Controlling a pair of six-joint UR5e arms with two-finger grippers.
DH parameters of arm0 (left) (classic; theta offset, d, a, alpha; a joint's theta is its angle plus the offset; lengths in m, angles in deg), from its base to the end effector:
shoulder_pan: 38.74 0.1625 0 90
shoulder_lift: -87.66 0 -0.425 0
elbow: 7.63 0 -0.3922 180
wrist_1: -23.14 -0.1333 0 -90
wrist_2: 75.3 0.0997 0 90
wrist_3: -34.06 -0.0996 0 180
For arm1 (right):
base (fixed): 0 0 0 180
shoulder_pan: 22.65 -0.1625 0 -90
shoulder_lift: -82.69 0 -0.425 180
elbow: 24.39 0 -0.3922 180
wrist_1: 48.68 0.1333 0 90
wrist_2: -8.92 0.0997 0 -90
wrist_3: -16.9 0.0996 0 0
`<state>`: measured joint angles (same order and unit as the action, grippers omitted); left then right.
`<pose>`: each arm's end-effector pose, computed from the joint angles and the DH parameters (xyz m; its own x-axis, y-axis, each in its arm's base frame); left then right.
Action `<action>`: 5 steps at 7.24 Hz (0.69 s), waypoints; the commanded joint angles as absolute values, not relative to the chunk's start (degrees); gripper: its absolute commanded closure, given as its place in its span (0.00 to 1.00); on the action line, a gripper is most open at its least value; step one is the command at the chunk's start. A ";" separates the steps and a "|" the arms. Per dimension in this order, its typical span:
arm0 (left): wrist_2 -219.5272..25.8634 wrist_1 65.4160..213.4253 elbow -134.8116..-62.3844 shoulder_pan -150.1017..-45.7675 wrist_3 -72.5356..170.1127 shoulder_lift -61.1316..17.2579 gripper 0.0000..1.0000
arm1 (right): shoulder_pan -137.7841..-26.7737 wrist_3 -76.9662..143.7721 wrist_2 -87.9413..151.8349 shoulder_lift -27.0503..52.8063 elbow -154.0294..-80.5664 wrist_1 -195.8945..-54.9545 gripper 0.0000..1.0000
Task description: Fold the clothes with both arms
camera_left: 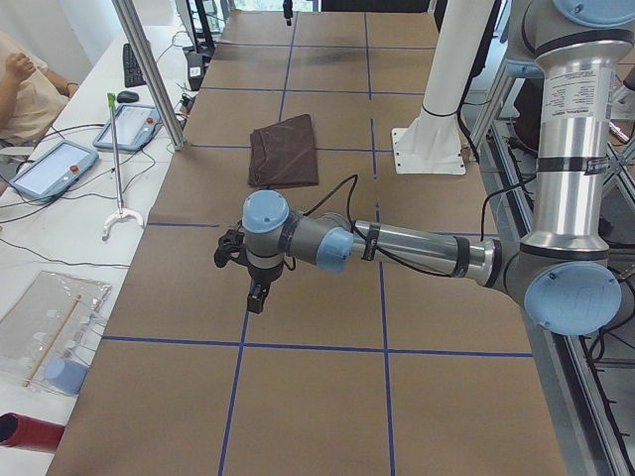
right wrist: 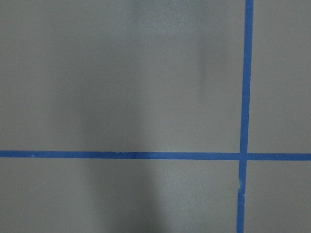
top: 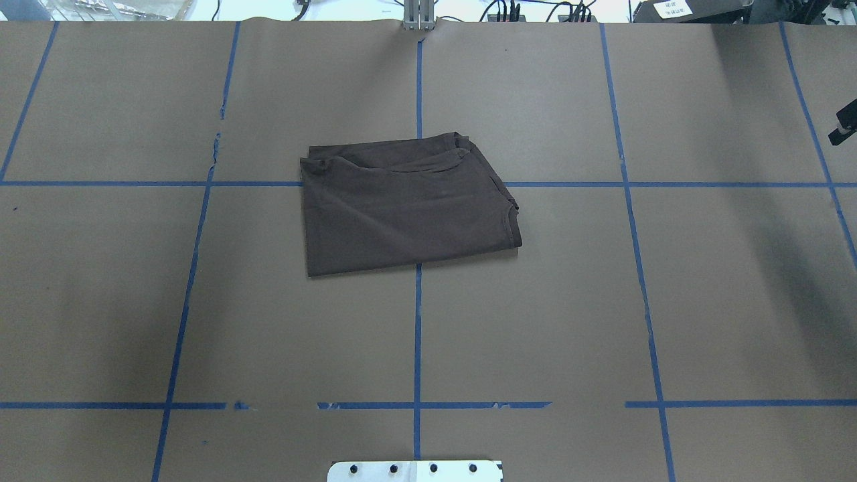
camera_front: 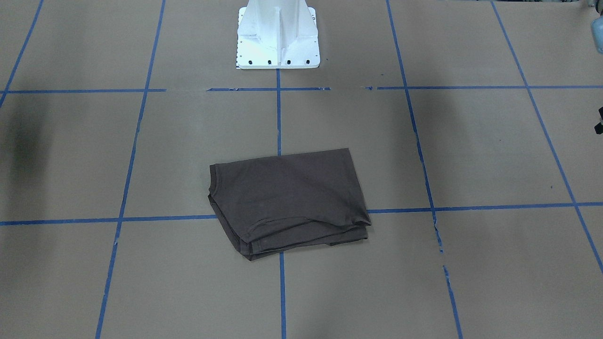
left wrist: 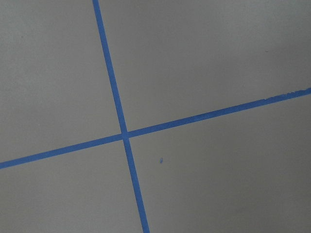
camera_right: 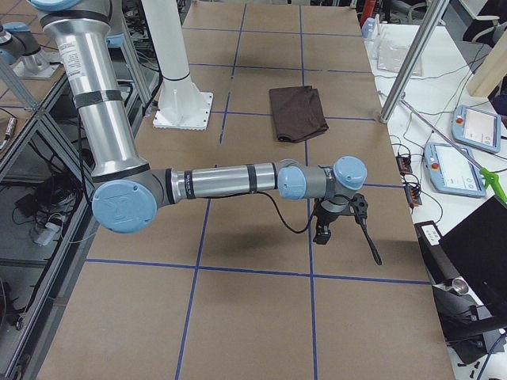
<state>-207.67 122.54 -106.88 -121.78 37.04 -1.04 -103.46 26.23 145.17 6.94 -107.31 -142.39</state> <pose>-0.0056 -0.5003 0.5737 0.7141 0.2394 -0.6579 -0.0786 0.9612 0.2644 -0.0348 -0.5996 0.5882 0.6926 0.0083 0.7213 0.0478 0.9972 -0.0573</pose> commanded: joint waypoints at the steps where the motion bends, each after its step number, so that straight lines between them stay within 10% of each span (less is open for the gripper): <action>1: -207.57 122.55 -106.77 -121.71 36.96 -1.37 0.00 | -103.42 26.31 145.50 6.41 -107.53 -142.02 0.00; 5: -207.75 122.72 -106.42 -121.71 36.61 -2.60 0.00 | -103.42 26.92 145.68 5.35 -110.70 -142.02 0.00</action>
<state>-207.65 122.65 -106.71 -121.71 36.72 -2.04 -103.42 26.69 145.88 5.90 -109.98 -142.06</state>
